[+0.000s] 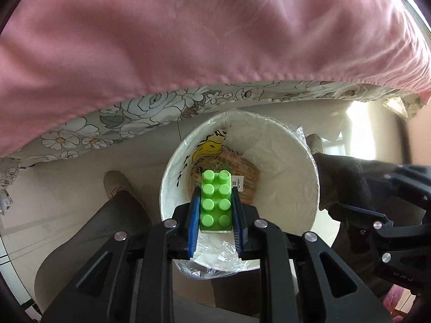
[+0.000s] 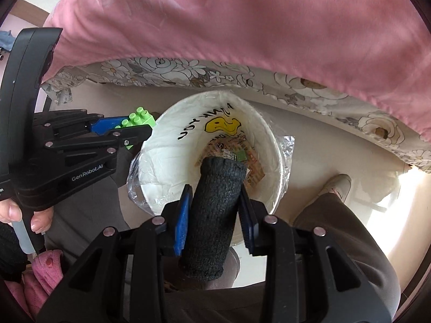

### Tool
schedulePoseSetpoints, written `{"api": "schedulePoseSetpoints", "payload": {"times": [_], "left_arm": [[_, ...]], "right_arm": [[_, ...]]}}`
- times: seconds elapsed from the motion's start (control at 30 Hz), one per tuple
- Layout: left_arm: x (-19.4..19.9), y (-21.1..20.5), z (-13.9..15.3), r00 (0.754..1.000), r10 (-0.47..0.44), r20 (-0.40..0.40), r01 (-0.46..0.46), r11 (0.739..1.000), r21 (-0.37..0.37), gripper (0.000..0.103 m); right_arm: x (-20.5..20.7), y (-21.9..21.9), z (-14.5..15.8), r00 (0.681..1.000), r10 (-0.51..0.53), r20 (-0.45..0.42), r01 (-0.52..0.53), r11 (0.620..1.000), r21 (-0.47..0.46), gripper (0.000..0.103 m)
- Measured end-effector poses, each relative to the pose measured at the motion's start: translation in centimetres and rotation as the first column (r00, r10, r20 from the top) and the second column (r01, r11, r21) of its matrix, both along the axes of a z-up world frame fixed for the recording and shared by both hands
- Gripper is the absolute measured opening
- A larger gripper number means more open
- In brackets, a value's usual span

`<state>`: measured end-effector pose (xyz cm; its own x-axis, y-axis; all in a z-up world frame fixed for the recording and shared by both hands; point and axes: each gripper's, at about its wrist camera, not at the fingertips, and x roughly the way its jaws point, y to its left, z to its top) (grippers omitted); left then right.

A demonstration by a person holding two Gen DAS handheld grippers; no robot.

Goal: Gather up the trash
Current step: 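Carry the green brick and black tube in both tools over the trash bin, then open left tool dropping the green brick while right tool releases the black tube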

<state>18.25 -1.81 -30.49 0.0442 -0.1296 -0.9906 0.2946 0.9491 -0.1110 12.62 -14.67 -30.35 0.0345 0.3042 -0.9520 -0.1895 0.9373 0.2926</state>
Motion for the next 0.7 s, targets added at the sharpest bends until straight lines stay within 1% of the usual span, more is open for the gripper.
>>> {"api": "schedulePoseSetpoints", "payload": {"times": [0.17,0.33,0.43,0.53,0.7], "left_arm": [[0.5,-0.2,-3.3,0.995,0.023,-0.095,-0.025,1.000,-0.014,0.024],[0.9,-1.0,-6.1,0.986,0.031,-0.164,-0.034,0.999,-0.020,0.024],[1.1,-1.3,-7.7,0.979,0.033,-0.202,-0.038,0.999,-0.022,0.024],[1.1,-1.6,-9.1,0.971,0.039,-0.237,-0.046,0.999,-0.022,0.024],[1.4,-1.2,-11.1,0.959,0.059,-0.276,-0.063,0.998,-0.006,0.024]], "right_arm": [[0.3,0.4,-4.0,0.995,-0.026,-0.093,0.027,0.999,0.016,0.035],[0.6,1.1,-7.9,0.985,-0.051,-0.166,0.052,0.999,0.001,0.035],[0.8,1.3,-10.1,0.973,-0.083,-0.214,0.087,0.996,0.010,0.035],[1.1,1.6,-11.9,0.967,-0.092,-0.238,0.092,0.996,-0.009,0.035],[0.7,2.1,-13.2,0.962,-0.097,-0.256,0.097,0.995,-0.016,0.035]]}}
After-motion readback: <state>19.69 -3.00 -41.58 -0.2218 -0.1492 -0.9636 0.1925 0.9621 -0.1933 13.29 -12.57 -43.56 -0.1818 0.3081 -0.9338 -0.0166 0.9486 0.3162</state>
